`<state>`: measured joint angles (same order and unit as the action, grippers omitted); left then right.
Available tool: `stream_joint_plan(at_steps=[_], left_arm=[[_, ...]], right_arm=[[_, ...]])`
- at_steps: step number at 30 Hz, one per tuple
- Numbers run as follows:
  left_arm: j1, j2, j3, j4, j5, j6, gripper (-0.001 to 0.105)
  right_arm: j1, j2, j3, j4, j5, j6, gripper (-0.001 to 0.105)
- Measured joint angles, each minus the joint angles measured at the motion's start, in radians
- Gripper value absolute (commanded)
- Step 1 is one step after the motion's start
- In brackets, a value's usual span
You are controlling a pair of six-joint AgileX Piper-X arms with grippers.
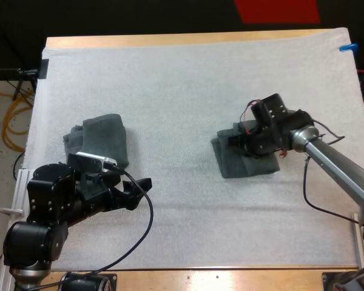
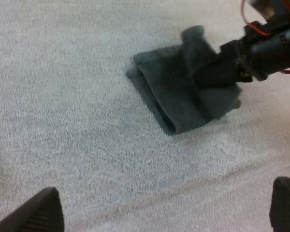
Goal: Pick towel from pile fold and stack
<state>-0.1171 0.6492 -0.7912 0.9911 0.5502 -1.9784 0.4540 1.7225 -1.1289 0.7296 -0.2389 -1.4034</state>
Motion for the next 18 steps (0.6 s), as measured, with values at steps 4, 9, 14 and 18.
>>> stream_joint_plan(at_steps=[4,9,14,18], left_arm=[[0.000,0.000,0.000,0.000,0.000,0.000,0.082],[0.000,0.000,0.000,0.000,0.000,0.000,0.082],[0.000,0.000,0.000,0.000,0.000,0.000,0.082],[0.000,0.000,0.000,0.000,0.000,0.001,0.082]], right_arm=[[0.008,0.023,0.000,-0.007,-0.002,0.033,0.001],[0.008,0.025,0.000,-0.018,-0.007,0.035,0.021],[0.008,0.025,0.000,-0.064,-0.128,0.038,0.055],[0.008,0.024,0.000,-0.098,-0.263,0.037,0.058]])
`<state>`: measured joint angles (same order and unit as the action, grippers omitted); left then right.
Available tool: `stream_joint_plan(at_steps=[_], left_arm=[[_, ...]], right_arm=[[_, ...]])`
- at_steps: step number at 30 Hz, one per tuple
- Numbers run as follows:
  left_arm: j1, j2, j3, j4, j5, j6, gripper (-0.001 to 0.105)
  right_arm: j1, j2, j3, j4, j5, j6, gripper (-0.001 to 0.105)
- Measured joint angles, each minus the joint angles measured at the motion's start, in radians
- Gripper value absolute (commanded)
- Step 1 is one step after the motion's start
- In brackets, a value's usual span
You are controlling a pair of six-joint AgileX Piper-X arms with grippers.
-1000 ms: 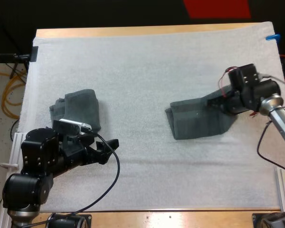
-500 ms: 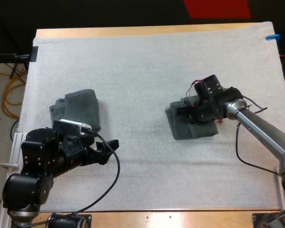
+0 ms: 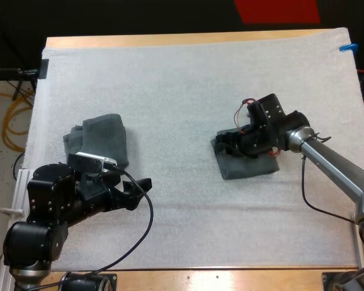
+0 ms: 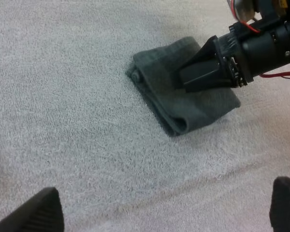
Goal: Pick towel from pile fold and stack
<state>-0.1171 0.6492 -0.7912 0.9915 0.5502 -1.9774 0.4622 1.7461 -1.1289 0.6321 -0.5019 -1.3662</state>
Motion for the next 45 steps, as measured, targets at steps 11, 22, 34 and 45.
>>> stream_joint_plan(at_steps=[11,22,34,45], left_arm=[[0.000,0.002,0.000,-0.029,0.005,0.021,0.082],[-0.112,0.232,-0.001,-0.238,0.069,-0.181,0.089],[-0.444,0.713,-0.127,-0.524,-0.105,-0.369,0.089],[-0.490,1.078,-0.315,-0.575,-0.085,-0.488,0.083]], right_arm=[[0.001,-0.235,0.000,0.055,0.011,-0.126,0.056],[0.001,-0.656,0.000,0.155,0.409,-0.312,0.056],[0.001,-0.915,0.000,0.316,0.496,-0.323,0.056],[0.001,-0.981,0.000,0.419,0.549,-0.323,0.056]])
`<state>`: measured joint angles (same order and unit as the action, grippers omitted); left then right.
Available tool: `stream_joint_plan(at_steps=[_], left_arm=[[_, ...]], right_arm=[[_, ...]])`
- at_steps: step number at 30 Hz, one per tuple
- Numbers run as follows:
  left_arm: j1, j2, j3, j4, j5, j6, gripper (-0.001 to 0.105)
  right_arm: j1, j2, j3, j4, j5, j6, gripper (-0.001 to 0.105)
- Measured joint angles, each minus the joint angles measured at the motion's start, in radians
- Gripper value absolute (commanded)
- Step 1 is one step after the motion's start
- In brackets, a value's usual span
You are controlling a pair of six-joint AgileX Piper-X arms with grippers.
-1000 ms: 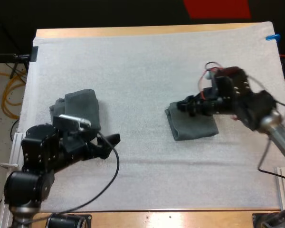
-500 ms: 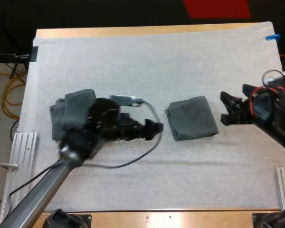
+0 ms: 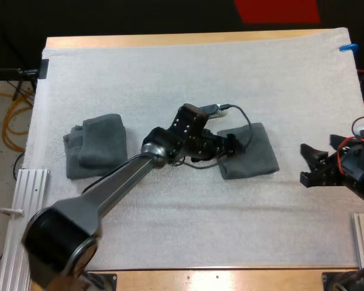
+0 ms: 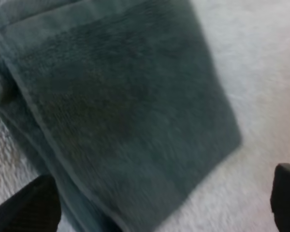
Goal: Pick towel from pile fold and stack
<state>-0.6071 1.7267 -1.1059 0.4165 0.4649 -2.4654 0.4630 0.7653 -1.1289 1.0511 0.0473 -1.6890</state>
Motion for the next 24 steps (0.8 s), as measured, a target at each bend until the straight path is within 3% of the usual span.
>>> stream_joint_plan(at_steps=[13,19,24], left_arm=[[0.000,0.150,-0.036,0.000,0.006,-0.120,0.083],[0.002,0.171,-0.047,-0.016,0.078,-0.181,0.082],[0.002,0.178,-0.052,-0.036,0.086,-0.219,0.082]], right_arm=[[0.000,-0.011,0.000,0.023,0.046,-0.001,0.056],[0.000,-0.011,0.000,0.023,0.059,-0.001,0.056],[0.000,-0.011,0.000,0.023,0.077,-0.001,0.056]])
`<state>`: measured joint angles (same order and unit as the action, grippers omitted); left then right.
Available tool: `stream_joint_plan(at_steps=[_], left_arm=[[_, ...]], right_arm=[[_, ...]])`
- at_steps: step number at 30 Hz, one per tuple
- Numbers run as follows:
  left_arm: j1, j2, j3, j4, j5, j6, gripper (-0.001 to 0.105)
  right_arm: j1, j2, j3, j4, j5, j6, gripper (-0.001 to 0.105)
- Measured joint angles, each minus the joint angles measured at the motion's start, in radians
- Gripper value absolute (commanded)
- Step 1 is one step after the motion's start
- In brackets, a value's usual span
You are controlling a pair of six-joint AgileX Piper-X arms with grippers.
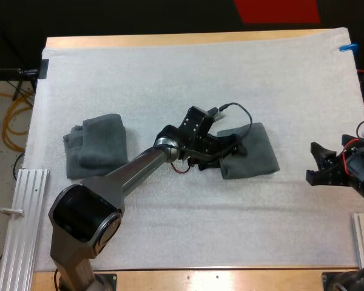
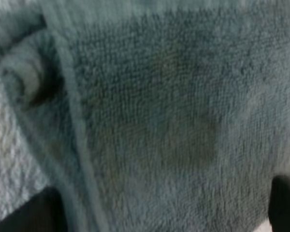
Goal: Pick towel from pile fold and stack
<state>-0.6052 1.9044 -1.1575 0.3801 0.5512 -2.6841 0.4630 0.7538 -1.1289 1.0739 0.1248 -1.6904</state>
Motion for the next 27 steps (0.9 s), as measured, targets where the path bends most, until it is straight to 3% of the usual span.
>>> stream_joint_plan(at_steps=[3,5,10,18,27], left_arm=[[0.000,0.000,0.000,-0.002,0.004,-0.002,0.081],[0.000,0.002,0.000,-0.009,0.014,-0.004,0.073],[-0.004,0.025,-0.006,-0.019,0.031,-0.010,0.036],[-0.022,0.027,-0.007,-0.021,0.037,0.015,0.003],[0.020,-0.014,-0.007,0.008,0.066,0.247,0.000]], right_arm=[[0.000,0.000,0.000,0.000,0.000,0.000,0.056],[0.000,0.000,0.000,0.000,0.000,0.000,0.056],[0.000,0.000,0.000,0.000,0.000,0.000,0.056],[0.000,0.000,0.000,0.000,0.000,0.000,0.056],[0.000,0.000,0.000,0.001,0.000,0.000,0.056]])
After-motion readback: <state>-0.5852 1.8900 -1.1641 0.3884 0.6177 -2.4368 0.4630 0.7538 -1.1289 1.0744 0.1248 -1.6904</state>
